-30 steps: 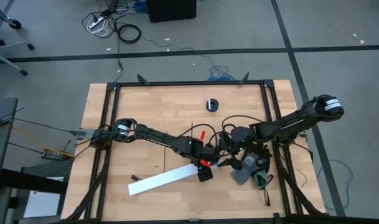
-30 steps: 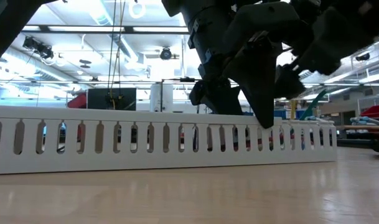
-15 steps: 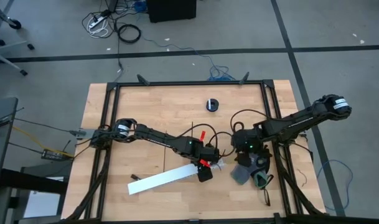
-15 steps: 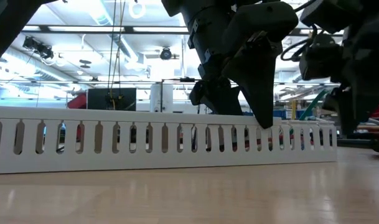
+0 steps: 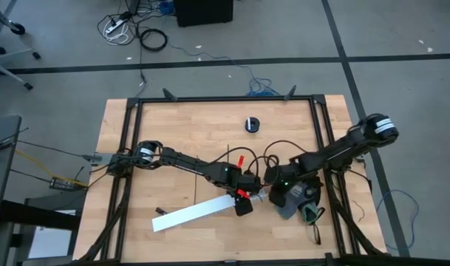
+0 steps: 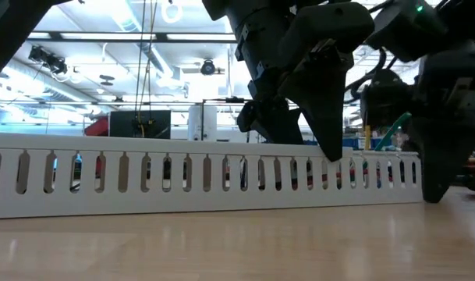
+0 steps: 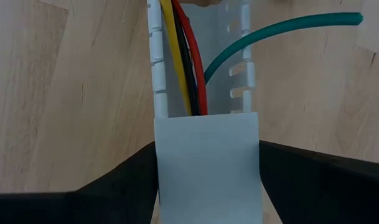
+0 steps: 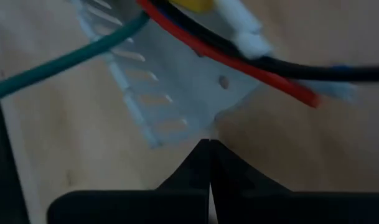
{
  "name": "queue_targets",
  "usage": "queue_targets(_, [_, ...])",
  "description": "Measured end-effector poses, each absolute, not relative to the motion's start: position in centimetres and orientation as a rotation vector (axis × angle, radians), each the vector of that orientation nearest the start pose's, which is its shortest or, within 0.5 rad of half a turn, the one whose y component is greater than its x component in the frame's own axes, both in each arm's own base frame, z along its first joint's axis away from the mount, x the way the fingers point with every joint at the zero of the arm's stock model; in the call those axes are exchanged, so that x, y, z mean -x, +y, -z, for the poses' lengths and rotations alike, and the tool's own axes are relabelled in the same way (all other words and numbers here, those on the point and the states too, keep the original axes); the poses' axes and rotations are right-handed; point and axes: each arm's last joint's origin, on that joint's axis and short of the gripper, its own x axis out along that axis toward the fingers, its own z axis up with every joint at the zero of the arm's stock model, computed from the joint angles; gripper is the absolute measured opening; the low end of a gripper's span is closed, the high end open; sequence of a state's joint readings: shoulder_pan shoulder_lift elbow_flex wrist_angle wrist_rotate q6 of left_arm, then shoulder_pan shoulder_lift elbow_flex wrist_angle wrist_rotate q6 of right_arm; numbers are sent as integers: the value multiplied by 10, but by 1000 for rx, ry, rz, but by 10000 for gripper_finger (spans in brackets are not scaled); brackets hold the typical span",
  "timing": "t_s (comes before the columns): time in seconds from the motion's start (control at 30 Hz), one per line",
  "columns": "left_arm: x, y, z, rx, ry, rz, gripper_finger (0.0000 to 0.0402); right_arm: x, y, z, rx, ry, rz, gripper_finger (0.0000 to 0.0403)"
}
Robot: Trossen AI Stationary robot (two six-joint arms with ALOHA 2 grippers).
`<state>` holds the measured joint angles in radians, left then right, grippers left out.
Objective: Ziptie cables
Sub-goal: Close the white cable duct
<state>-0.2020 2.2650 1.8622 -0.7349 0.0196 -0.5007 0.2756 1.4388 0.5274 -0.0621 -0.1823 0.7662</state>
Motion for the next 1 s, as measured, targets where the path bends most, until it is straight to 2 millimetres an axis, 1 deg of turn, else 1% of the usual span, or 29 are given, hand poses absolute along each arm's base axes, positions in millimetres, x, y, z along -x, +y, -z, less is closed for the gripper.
queue_targets(0.1, [-468, -96, -178, 340, 1155, -92, 232, -232, 72, -121, -685, 1091, -43, 1])
queue_targets(0.23, [-468, -97, -177, 338, 1163, -92, 232, -238, 77, -117, -710, 1067, -67, 0])
queue_targets(0.33, [-467, -97, -177, 337, 1166, -90, 232, -239, 77, -117, -714, 1044, -67, 0])
queue_targets(0.53, [-469, -95, -177, 326, 1156, -76, 232, -242, 71, -119, -727, 1028, -61, 0])
queue_targets(1.0, [-473, -91, -178, 286, 1115, -46, 232, -243, 73, -120, -707, 1021, -66, 0])
